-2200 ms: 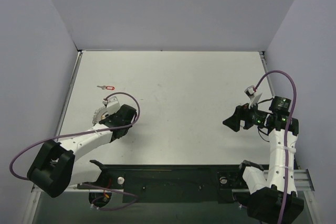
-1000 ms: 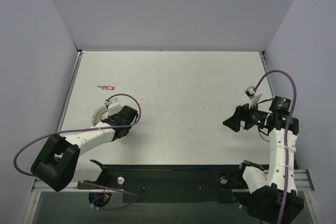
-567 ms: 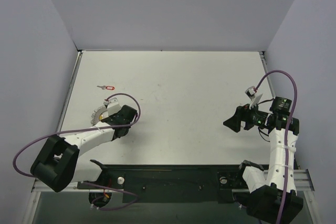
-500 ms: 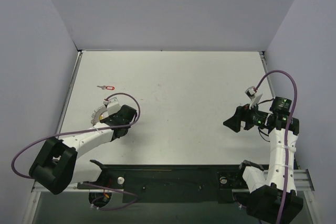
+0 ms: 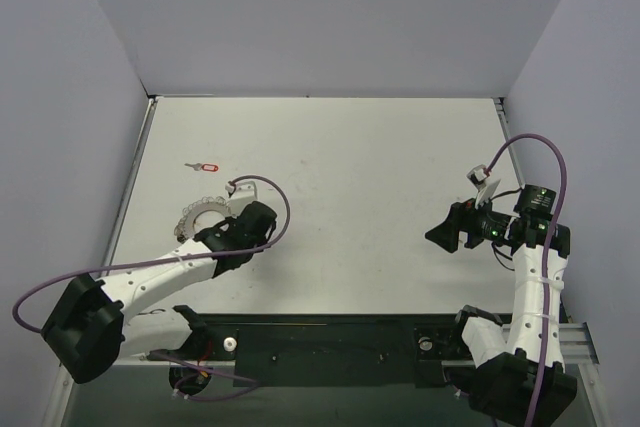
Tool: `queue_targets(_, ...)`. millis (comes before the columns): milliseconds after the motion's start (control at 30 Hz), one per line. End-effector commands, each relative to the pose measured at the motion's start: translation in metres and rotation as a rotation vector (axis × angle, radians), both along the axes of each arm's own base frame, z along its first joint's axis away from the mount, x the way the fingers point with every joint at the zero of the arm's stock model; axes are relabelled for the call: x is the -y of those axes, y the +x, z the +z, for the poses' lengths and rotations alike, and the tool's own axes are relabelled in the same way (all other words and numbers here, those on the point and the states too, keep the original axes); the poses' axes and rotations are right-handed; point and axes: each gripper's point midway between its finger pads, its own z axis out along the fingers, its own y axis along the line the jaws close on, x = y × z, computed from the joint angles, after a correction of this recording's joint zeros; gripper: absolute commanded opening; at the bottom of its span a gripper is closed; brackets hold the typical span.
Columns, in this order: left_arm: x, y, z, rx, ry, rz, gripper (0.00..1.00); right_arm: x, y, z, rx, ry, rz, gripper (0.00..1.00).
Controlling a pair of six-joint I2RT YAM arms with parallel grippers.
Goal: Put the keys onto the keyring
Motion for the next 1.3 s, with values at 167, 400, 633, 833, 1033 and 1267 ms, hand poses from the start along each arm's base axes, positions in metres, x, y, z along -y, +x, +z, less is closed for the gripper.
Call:
queue_targets(167, -0.020, 0.015, -0.006, -0.003, 0.028, 0.113, 0.16, -0.004, -0.002, 0.004, 0.007, 0.027, 0.026, 0.73)
queue_targets(400, -0.050, 0.028, -0.019, 0.018, 0.051, 0.266, 0.32, -0.004, -0.002, 0.003, 0.005, 0.028, 0.028, 0.73)
queue_targets(633, -0.070, 0.025, -0.027, 0.007, 0.091, 0.381, 0.32, -0.004, -0.003, 0.002, 0.002, 0.025, 0.029, 0.73)
queue_targets(833, -0.075, 0.024, -0.030, 0.012, 0.095, 0.394, 0.30, -0.004, -0.003, 0.002, -0.002, 0.028, 0.030, 0.73)
queue_targets(1033, -0.074, 0.020, -0.042, -0.024, 0.085, 0.388, 0.29, -0.004, -0.003, 0.002, -0.004, 0.027, 0.032, 0.73)
queue_targets(1267, -0.073, 0.017, -0.049, -0.045, 0.076, 0.386, 0.29, -0.004, -0.004, 0.002, -0.003, 0.026, 0.034, 0.73)
